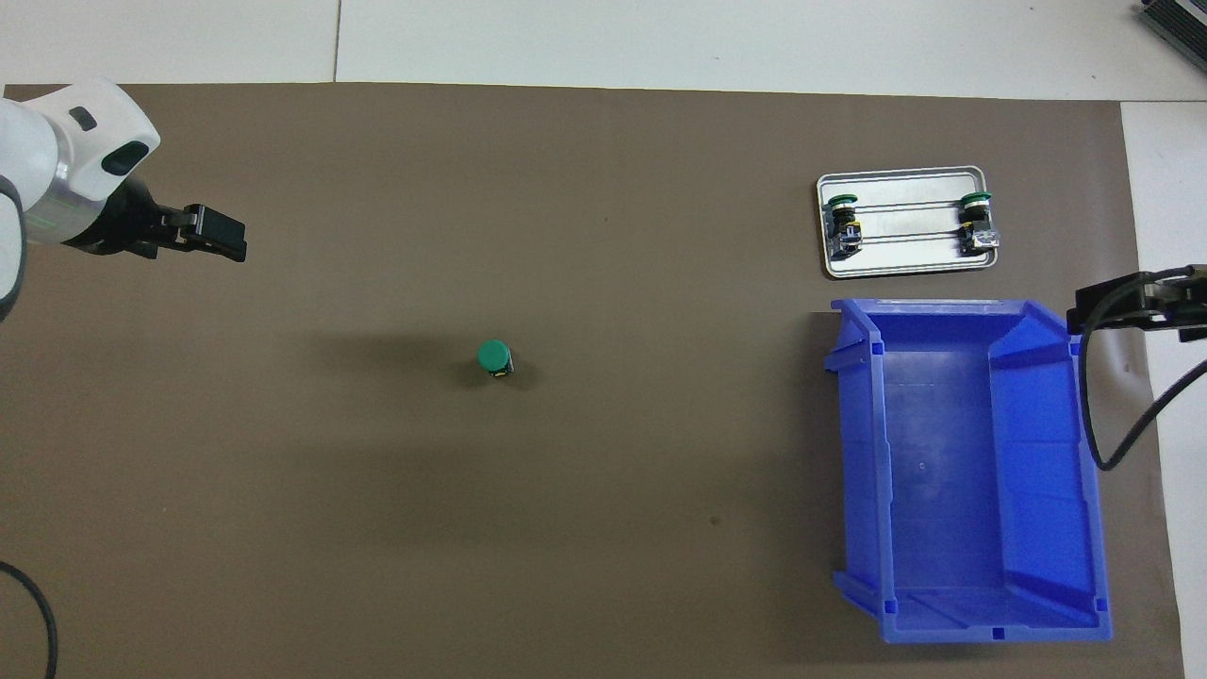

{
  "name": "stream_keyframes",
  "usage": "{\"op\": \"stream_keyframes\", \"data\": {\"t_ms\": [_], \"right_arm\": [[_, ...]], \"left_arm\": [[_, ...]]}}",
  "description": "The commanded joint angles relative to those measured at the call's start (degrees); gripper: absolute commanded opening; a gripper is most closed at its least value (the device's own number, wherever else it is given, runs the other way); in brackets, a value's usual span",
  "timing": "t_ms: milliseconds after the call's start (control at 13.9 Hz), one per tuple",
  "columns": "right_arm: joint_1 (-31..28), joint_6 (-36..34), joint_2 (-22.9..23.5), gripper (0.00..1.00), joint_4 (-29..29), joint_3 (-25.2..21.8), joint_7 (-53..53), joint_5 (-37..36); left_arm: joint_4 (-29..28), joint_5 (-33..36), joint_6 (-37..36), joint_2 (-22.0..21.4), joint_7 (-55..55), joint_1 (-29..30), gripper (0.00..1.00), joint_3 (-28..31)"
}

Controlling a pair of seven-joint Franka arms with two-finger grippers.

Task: Place and press button with both arms
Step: 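Reach the left gripper forward to the green button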

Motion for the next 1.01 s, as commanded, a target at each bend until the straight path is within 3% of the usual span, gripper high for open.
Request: {"op": "stream_keyframes", "data": {"t_ms": [0,288,505,577,721,937], "right_arm": [[-0.01,-0.47,-1.09,1.00,-1.12,-0.30,0.61,0.13],[-0.01,-0.39,-1.09,1.00,-1.12,-0.30,0.61,0.13],[-0.01,-0.48,-1.09,1.00,-1.12,-0.30,0.61,0.13],[-0.01,-0.48,-1.09,1.00,-1.12,-0.30,0.61,0.13],[-0.01,-0.48,-1.09,1.00,-1.12,-0.30,0.61,0.13],[-0.01,-0.48,-1.09,1.00,-1.12,-0.30,0.61,0.22]], "left_arm": [[5.15,0.27,-8.48,-0.48,-0.95,0.04,1.00,0.08],[4.64,5.10,-10.18,-4.61,-3.74,-0.93,1.00,-0.44],[-0.44,5.02,-6.15,-6.81,-9.56,-4.35,0.99,-0.97],[-2.11,5.02,-5.44,-7.51,-9.91,-6.19,0.90,-0.97],[-3.27,5.02,-5.17,-7.17,-13.41,-10.05,0.86,-0.97],[-3.97,4.15,-1.76,-4.45,-17.90,-15.06,0.65,-0.97]]}}
